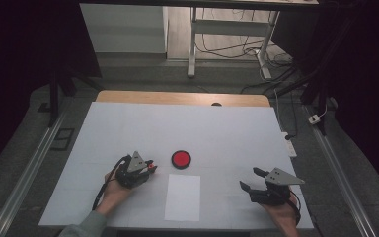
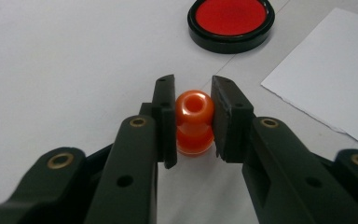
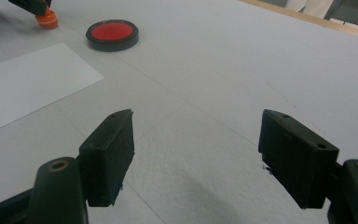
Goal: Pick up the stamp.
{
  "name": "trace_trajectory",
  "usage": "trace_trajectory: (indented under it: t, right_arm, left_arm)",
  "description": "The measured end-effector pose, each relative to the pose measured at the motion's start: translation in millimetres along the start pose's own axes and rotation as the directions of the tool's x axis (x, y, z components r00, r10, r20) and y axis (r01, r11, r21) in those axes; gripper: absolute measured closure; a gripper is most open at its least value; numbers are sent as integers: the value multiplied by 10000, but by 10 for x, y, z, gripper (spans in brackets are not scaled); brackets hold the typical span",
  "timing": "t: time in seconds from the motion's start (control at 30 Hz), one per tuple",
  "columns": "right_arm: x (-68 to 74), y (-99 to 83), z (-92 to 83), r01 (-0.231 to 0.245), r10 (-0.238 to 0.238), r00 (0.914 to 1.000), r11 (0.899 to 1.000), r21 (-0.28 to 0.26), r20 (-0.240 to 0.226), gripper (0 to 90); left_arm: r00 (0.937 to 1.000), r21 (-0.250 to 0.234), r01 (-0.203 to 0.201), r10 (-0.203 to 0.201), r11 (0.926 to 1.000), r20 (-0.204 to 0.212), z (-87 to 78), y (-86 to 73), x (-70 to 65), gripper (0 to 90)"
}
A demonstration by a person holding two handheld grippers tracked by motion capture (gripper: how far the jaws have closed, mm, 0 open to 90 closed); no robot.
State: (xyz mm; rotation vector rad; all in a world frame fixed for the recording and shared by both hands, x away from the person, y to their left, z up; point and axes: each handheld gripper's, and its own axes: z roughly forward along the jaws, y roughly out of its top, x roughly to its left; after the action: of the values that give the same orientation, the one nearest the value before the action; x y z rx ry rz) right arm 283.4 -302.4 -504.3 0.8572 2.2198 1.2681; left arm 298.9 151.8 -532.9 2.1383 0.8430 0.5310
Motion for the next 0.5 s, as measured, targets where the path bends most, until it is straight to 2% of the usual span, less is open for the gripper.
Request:
trace_trajectory:
  t: [0.3,0.5]
  right_arm:
    - [4,0,-1,25,-25,10000,10000,27,22,264]
    - [4,0,-1,27,-27,10000,10000,23,30,265]
  left_arm:
    - [9999,-159,-56,58,9999,162,-26,21,-16,722]
    - [9991,-478,38,-17,9988,427,-67,51,-25,722]
